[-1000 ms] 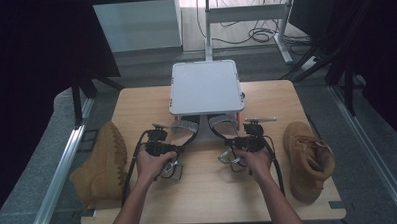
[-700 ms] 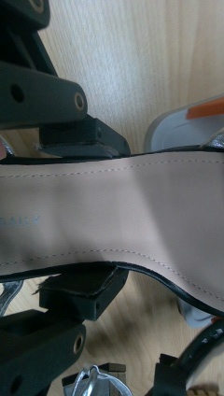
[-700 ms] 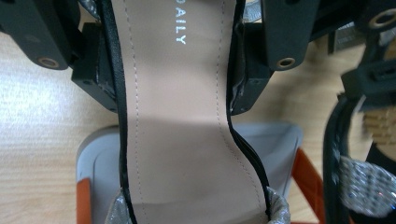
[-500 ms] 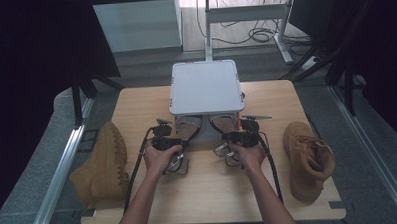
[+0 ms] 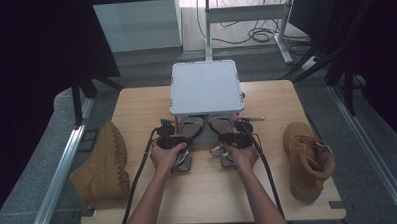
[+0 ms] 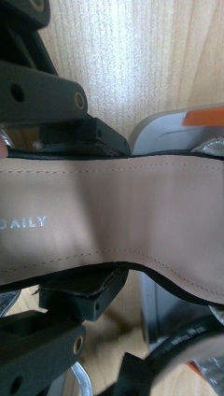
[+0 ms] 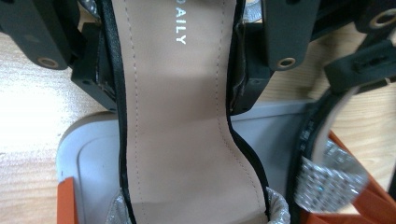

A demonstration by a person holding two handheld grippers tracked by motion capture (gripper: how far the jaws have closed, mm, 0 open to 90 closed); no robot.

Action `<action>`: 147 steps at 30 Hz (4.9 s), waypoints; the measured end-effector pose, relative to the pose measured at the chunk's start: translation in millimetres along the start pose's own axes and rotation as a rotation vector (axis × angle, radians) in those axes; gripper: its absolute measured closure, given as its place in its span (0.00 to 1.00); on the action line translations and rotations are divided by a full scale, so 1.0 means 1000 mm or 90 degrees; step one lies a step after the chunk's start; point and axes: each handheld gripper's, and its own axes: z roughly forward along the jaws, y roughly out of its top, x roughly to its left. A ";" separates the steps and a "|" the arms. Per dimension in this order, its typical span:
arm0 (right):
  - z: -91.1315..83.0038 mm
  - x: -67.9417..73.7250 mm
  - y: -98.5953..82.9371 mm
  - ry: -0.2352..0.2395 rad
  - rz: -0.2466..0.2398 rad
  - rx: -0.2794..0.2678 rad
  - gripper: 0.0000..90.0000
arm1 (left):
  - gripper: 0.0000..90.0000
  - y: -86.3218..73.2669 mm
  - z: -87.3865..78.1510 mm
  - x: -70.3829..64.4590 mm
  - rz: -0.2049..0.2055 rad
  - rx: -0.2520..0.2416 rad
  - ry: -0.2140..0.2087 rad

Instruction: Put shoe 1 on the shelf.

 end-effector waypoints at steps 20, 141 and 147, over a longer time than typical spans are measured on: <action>-0.019 0.001 0.003 0.025 -0.038 -0.039 0.40 | 0.34 -0.003 -0.007 -0.009 0.013 -0.046 -0.013; -0.024 -0.012 -0.086 0.040 -0.242 -0.072 0.31 | 0.43 -0.035 -0.002 -0.022 0.056 -0.195 0.056; -0.025 -0.013 -0.086 0.044 -0.238 -0.071 0.31 | 0.43 -0.027 0.001 -0.024 0.041 -0.204 0.061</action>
